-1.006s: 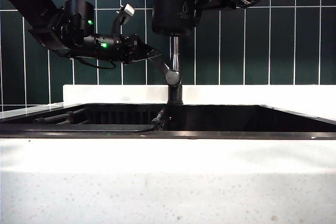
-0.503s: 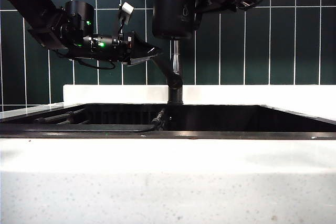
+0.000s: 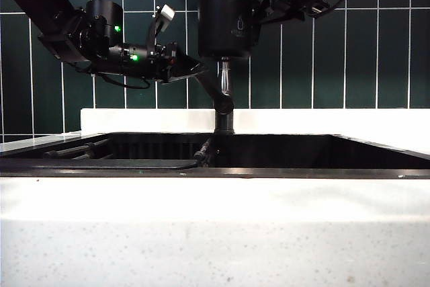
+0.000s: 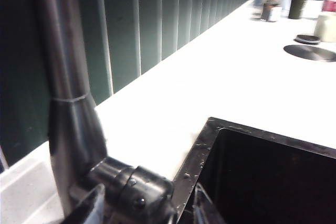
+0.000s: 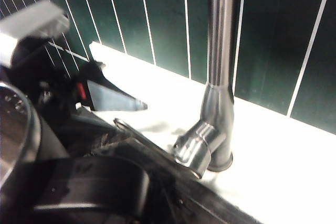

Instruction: Pick up the mug next to the sink, go to the faucet to get some water, pour the water into the sink, and finally put the mug back to its place.

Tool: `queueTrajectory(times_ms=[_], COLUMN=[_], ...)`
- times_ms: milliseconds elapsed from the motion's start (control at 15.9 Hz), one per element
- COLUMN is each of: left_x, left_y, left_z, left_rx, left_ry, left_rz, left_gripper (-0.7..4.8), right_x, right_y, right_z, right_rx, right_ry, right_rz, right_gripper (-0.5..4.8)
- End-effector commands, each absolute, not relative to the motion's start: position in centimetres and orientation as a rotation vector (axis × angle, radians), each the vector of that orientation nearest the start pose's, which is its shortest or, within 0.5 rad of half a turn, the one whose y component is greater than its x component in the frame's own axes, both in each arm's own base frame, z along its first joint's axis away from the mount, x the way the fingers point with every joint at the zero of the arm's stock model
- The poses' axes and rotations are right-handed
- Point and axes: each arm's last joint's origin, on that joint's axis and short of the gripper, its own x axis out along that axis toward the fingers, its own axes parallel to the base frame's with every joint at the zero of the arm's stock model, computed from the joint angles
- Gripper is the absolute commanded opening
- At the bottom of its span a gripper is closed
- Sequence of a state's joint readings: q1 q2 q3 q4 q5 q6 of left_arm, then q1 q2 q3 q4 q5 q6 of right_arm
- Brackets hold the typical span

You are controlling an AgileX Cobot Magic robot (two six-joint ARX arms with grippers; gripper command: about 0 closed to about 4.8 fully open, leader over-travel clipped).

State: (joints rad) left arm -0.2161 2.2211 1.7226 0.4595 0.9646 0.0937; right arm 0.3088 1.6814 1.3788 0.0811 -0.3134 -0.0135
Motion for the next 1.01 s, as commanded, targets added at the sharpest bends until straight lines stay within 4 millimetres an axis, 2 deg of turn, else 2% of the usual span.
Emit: queueTrajectory(times_ms=[63,691,1006], left_x=[48.98,48.98,49.5], left_y=[-13.19,-13.16,-12.9], left_z=[25.33,24.92,24.96], left_rx=[0.084,0.089,0.179], left_ry=[-0.046,-0.013,-0.046], left_rz=[-1.18,-1.178,-0.975], left_gripper=[2.12,2.12,2.12], right_x=[37.09,37.06,37.05], right_y=[12.84,12.84,12.84], right_z=[33.96,33.8,33.78], right_rx=[-0.016,-0.054,-0.054], right_ry=[0.161,0.167,0.168], right_rz=[0.627,0.634,0.635], right_gripper=[-0.01,-0.01,-0.01])
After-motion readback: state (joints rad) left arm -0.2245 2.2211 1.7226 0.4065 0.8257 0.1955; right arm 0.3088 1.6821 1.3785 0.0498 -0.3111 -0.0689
